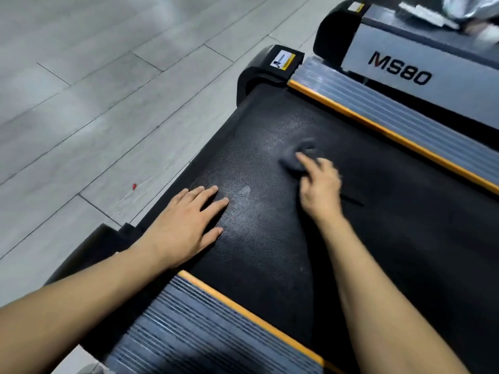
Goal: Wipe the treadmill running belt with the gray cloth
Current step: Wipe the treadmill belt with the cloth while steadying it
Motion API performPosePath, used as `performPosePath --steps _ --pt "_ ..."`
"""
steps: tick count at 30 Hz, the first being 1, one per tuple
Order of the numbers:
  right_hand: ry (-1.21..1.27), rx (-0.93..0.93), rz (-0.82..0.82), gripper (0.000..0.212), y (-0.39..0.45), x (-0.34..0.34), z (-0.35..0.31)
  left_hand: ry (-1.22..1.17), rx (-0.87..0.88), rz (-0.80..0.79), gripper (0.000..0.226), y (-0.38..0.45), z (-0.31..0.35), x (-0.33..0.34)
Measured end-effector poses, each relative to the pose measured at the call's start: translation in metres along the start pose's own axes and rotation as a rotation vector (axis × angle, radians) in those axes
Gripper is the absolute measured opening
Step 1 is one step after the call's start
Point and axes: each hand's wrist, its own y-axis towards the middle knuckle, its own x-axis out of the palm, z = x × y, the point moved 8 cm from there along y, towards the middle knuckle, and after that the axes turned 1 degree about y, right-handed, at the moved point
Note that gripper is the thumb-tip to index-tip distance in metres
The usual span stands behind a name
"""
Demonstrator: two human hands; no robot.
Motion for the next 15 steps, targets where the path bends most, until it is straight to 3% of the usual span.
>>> performPosePath --steps 4,7,9,13,15 --pt "0.089 -0.355 -0.135 0.049 0.002 0.059 -0.139 -0.001 -0.002 -0.046 0.074 -0.012 -0.006 -0.005" --pt "0.011 -0.540 -0.263 0.050 0.012 0.076 -0.179 -0.047 0.022 -0.128 0.077 -0.017 -0.009 -0.007" --pt "-0.037 -0.514 -0.238 0.051 0.029 0.074 -0.161 -0.082 0.042 -0.171 0.084 -0.016 -0.010 -0.008" --pt "0.000 -0.179 -0.080 0.053 0.059 0.058 -0.109 -0.139 0.048 -0.195 0.092 -0.022 -0.012 -0.004" --pt "0.027 -0.205 -0.109 0.052 0.035 0.056 -0.120 -0.157 0.031 -0.161 0.094 -0.024 -0.012 -0.006"
